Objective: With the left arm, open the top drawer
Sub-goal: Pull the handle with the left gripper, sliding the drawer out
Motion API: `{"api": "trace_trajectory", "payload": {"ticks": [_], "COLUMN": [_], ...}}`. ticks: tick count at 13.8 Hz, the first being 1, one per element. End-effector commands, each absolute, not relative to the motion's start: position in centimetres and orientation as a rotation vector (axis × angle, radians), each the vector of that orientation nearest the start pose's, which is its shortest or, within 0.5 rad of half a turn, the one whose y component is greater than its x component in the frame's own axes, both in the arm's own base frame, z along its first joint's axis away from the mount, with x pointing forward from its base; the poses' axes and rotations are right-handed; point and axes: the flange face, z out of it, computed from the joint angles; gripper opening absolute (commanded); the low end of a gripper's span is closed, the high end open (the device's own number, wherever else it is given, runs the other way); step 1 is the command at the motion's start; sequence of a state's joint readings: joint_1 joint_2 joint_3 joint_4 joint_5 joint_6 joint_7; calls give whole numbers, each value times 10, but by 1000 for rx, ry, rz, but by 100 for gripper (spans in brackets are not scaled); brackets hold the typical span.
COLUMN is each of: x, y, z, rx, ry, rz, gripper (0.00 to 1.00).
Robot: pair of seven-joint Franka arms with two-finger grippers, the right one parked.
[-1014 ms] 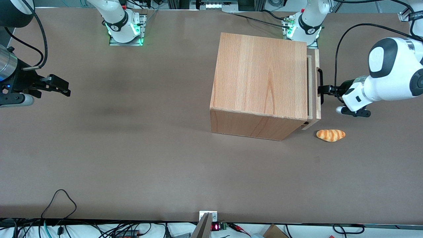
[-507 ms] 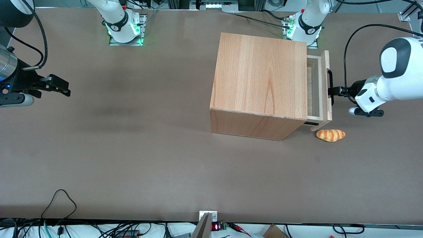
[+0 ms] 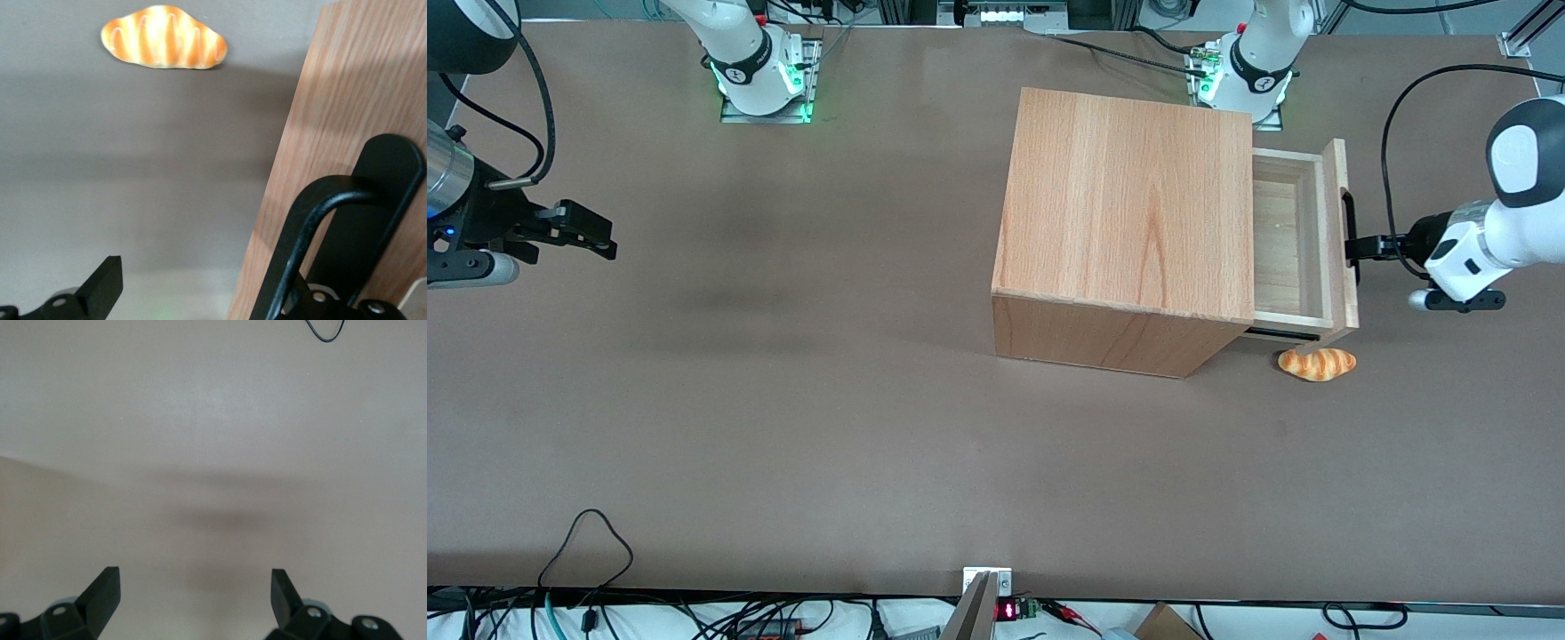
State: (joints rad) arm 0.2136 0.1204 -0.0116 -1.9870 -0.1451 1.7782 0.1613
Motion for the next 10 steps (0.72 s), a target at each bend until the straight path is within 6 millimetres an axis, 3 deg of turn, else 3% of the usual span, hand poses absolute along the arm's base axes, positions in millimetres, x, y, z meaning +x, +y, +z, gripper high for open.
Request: {"api": "trace_trajectory", "payload": {"ticks": [1, 10], "x": [528, 524], "y": [115, 156], "z": [385, 383], "rx": [-3264, -3236], "ry": [-161, -240], "rz": [487, 477], "gripper": [100, 100]}}
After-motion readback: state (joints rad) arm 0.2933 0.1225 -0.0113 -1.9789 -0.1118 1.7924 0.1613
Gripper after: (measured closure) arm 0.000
